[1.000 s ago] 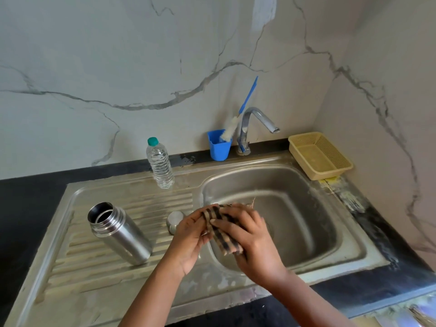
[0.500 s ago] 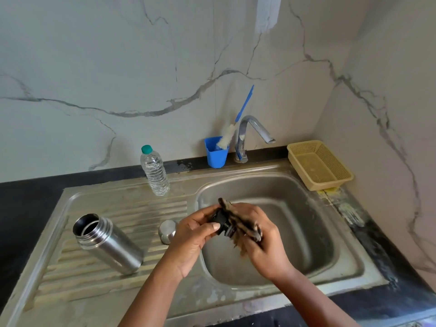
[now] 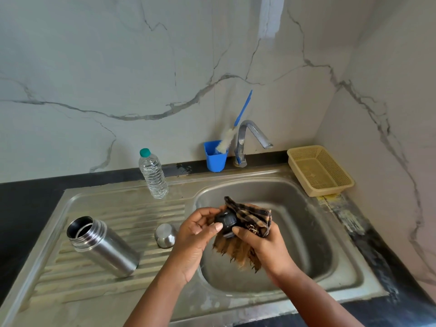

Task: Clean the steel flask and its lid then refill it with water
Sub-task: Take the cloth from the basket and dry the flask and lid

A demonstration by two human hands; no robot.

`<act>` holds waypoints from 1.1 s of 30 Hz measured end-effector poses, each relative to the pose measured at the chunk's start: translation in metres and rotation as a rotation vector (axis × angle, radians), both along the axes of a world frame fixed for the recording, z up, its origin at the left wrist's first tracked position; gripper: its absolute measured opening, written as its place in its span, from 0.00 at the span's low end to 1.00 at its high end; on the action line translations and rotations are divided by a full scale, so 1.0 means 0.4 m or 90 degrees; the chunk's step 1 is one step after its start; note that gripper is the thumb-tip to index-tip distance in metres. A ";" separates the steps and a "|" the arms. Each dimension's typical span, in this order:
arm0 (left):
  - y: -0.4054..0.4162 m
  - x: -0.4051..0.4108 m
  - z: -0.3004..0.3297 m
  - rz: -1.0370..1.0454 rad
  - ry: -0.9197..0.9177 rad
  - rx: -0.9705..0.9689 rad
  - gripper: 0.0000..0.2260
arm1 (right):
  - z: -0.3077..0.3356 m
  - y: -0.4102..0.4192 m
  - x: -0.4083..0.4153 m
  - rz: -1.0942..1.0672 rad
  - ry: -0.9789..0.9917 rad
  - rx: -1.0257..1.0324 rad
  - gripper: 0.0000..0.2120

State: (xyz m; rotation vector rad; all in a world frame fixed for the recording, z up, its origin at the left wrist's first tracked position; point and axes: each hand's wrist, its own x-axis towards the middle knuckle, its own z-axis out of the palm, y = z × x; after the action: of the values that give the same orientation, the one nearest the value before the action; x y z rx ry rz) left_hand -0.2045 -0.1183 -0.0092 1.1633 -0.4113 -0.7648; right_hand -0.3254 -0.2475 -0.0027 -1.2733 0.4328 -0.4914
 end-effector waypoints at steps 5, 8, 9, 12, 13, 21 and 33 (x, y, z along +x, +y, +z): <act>-0.024 -0.027 -0.014 0.051 0.035 0.005 0.15 | -0.008 0.005 0.002 -0.125 -0.046 -0.471 0.19; -0.030 -0.033 -0.013 0.055 0.058 -0.023 0.26 | -0.019 0.012 0.009 -0.147 -0.073 -0.652 0.17; -0.029 -0.031 -0.011 0.064 0.069 -0.029 0.29 | -0.018 0.013 0.013 -0.148 -0.081 -0.652 0.17; -0.028 -0.022 -0.003 0.076 0.103 -0.039 0.30 | -0.005 0.009 0.022 -0.122 -0.090 -0.498 0.19; -0.026 -0.020 -0.001 0.074 0.113 -0.046 0.30 | 0.000 0.008 0.025 -0.100 -0.080 -0.405 0.22; -0.038 -0.032 -0.012 0.073 0.107 0.001 0.18 | -0.014 -0.009 0.035 -0.148 -0.010 -0.401 0.22; -0.023 -0.010 -0.014 0.085 0.078 -0.024 0.25 | 0.004 -0.018 0.021 0.012 -0.076 -0.311 0.25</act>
State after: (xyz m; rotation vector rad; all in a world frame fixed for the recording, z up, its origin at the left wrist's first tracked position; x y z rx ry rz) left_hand -0.2086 -0.1274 -0.0149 1.0911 -0.2429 -0.7054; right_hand -0.3168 -0.2545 -0.0013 -1.7046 0.2020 -0.6797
